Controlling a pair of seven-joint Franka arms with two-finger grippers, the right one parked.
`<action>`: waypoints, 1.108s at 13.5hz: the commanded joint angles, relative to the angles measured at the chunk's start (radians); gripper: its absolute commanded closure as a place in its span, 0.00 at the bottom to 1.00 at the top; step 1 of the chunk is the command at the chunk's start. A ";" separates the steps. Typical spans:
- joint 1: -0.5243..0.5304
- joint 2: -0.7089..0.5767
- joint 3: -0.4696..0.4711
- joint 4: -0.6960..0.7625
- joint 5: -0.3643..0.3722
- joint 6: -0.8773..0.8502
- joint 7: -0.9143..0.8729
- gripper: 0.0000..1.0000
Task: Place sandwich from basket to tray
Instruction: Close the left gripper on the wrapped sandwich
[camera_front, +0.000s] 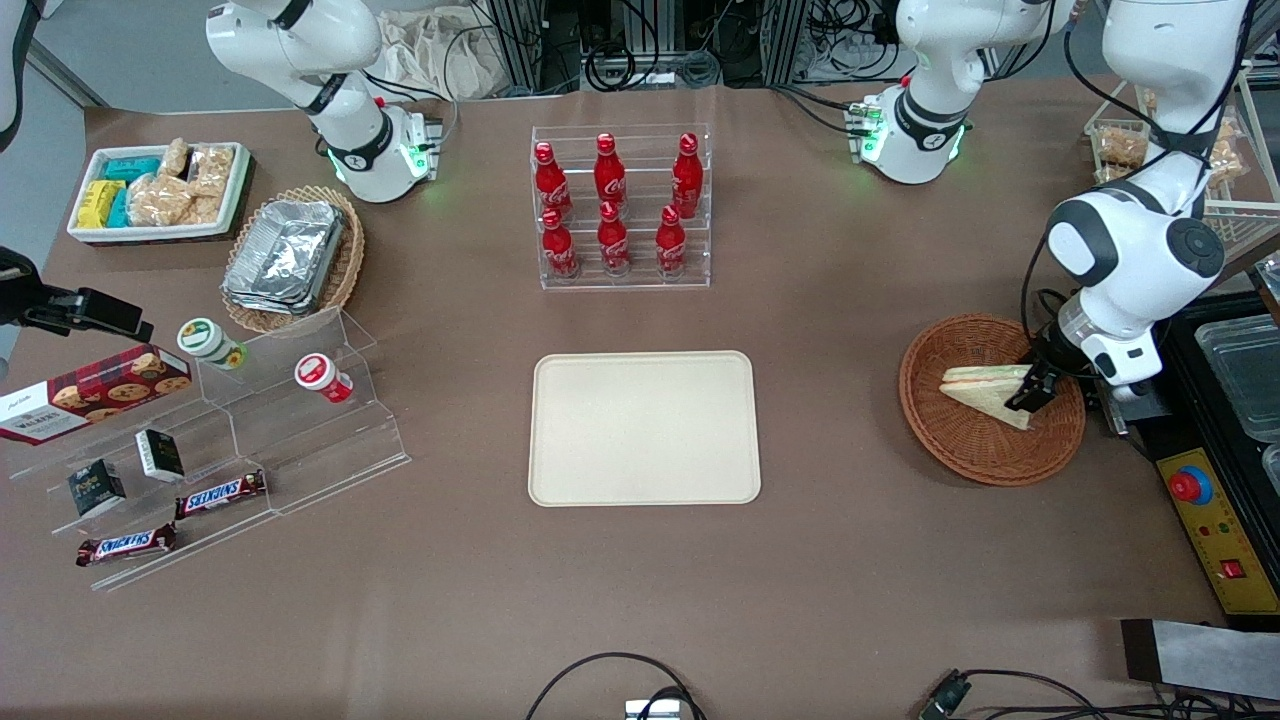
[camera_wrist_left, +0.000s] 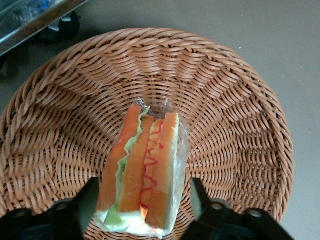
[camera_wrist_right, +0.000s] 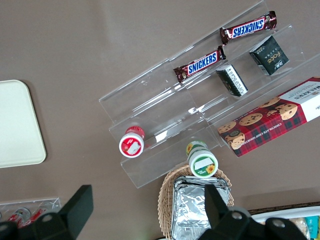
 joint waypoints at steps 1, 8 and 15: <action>-0.012 0.001 -0.004 -0.008 -0.016 0.027 -0.006 0.79; -0.012 -0.054 -0.007 -0.001 -0.010 -0.025 0.013 1.00; -0.012 -0.223 -0.031 0.034 0.109 -0.258 0.157 1.00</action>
